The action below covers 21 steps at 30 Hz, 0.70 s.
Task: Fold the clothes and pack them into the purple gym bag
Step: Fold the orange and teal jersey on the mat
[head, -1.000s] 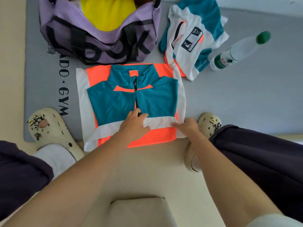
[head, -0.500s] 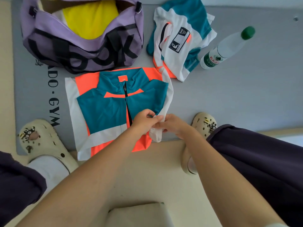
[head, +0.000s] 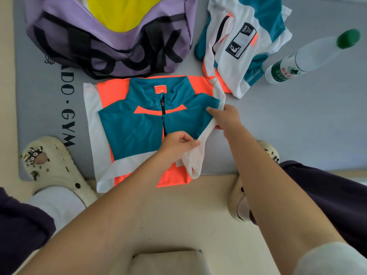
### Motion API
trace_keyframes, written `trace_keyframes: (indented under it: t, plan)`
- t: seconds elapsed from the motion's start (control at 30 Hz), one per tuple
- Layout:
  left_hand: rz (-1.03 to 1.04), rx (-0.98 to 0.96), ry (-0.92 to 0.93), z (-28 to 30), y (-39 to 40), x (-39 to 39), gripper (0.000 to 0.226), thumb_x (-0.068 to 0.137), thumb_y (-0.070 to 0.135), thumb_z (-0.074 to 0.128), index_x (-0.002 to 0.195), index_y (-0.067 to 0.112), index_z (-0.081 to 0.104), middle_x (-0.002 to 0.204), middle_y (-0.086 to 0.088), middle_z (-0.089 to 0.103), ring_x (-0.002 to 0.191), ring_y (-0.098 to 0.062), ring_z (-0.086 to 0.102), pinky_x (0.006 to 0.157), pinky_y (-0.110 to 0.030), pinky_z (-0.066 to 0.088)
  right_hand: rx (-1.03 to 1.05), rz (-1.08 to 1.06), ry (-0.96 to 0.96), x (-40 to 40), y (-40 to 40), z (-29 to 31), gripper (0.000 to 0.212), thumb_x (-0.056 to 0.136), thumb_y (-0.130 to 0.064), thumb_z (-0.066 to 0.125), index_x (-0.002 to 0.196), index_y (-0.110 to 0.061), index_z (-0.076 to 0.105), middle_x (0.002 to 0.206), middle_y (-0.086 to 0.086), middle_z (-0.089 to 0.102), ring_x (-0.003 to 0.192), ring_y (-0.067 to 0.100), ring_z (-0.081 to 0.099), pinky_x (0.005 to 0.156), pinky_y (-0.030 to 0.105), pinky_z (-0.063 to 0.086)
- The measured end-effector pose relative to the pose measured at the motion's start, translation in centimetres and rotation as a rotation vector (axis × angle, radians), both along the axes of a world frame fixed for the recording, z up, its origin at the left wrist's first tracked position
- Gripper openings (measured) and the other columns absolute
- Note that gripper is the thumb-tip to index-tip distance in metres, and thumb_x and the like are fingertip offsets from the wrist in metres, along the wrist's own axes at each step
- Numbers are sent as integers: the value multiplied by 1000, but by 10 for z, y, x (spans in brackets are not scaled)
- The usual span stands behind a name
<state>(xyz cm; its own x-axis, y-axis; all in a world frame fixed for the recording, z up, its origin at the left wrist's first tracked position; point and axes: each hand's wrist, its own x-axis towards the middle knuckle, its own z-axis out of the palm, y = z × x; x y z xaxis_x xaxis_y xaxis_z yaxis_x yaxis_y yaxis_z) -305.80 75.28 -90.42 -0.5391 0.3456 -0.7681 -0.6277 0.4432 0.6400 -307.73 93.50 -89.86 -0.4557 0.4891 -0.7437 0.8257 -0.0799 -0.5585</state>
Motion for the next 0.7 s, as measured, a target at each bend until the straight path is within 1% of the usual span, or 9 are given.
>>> trace_keyframes:
  t: [0.07,0.17,0.23,0.33,0.37,0.43,0.5,0.63,0.7]
  plan:
    - [33,40,-48,2,-15,-6,17,83,24,76,72,21,64,68,7,64,65,-7,58,60,-17,45,-32,0,57,-8,-7,2,13,85,-17,72,94,-11,65,90,9,68,83,26,67,80,53,58]
    - [191,201,-228,7,-42,-12,11,89,21,69,82,18,62,74,-2,63,67,-16,57,61,-27,45,-132,32,148,-19,-31,9,15,86,-14,71,99,-9,65,93,13,70,80,28,69,73,51,60]
    - [262,272,-311,12,-56,-15,17,89,31,69,96,19,60,82,-6,63,68,-18,57,62,-30,47,-202,75,177,-28,-57,14,21,87,-11,70,106,-5,64,97,15,70,79,27,69,69,44,61]
    - [122,135,-184,17,-67,-20,47,75,49,75,113,27,59,87,4,64,75,-14,60,68,-31,48,-233,193,173,-42,-99,17,21,87,-9,69,106,-7,63,98,14,68,82,26,69,70,41,61]
    - [96,60,-87,17,-70,-22,46,77,45,75,116,27,60,92,6,66,82,-14,61,70,-27,47,-224,222,159,-48,-112,17,20,86,-10,70,104,-7,63,98,15,68,85,28,70,72,43,61]
    - [124,-114,59,15,-85,-26,24,87,30,70,108,22,61,88,7,64,83,-15,58,64,-21,43,-207,258,142,-58,-134,20,20,86,-12,70,103,-5,61,97,16,68,87,30,70,68,42,61]
    - [180,-160,77,11,-113,-32,14,90,25,67,103,22,61,85,7,62,81,-14,58,64,-20,43,-204,293,156,-69,-155,22,22,87,-12,70,104,-3,59,91,13,66,81,26,68,58,35,61]
    - [289,-205,71,8,-176,-42,19,89,27,70,106,26,62,89,12,65,78,-3,60,65,-16,46,-265,443,235,-85,-209,25,16,90,-10,67,101,-4,58,92,15,64,80,24,65,68,38,59]
    - [333,-285,79,2,-195,-41,25,89,24,69,113,18,64,94,3,67,85,-14,64,76,-28,53,-297,513,231,-88,-227,25,16,93,-13,64,102,-1,59,92,16,63,78,22,63,68,35,58]
